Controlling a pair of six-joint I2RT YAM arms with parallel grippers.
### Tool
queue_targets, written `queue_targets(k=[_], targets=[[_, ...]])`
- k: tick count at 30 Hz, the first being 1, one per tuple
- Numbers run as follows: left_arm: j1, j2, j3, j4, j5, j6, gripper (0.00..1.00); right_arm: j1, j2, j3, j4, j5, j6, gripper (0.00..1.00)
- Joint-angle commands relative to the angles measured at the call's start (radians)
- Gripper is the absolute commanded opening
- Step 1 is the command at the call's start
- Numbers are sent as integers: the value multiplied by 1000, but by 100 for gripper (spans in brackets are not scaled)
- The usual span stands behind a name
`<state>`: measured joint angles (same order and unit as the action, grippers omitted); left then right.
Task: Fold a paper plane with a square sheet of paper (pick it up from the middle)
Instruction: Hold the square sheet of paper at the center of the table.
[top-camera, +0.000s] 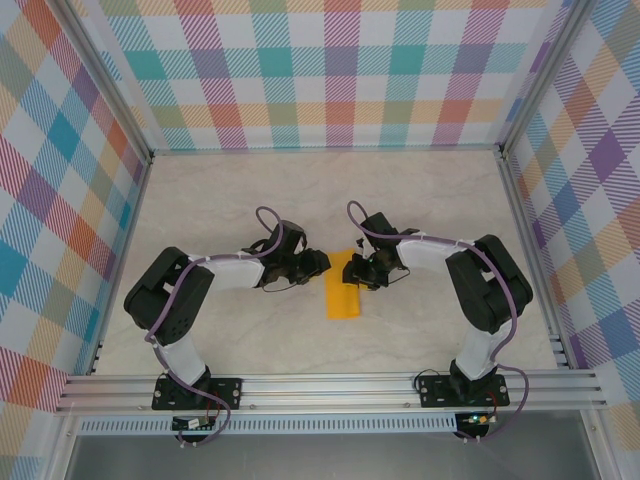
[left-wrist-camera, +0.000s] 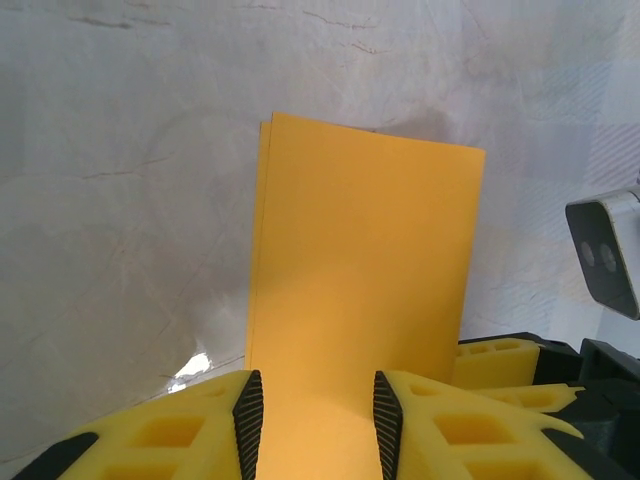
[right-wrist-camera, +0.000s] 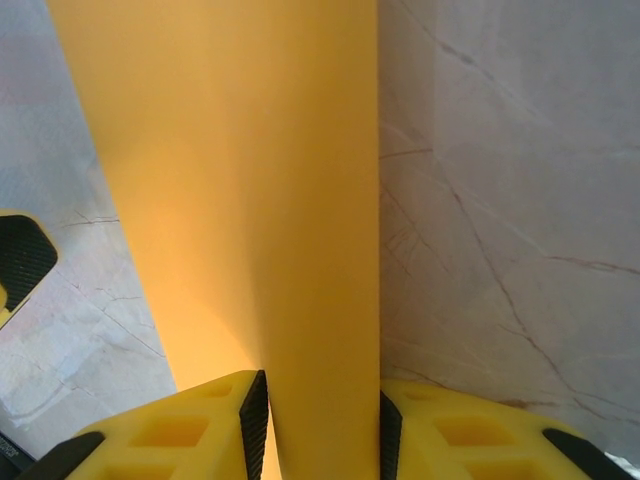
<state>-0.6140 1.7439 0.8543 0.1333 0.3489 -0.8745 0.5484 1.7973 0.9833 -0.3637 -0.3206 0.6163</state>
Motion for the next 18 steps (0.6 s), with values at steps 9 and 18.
queue_targets(k=[9,18], targets=[[-15,2,33,-16,-9,6,35,-10,112,-44,-53,143,-65,37],[-16,29,50,-15,28,13,30,-10,133,-35,-55,146,-68,37]])
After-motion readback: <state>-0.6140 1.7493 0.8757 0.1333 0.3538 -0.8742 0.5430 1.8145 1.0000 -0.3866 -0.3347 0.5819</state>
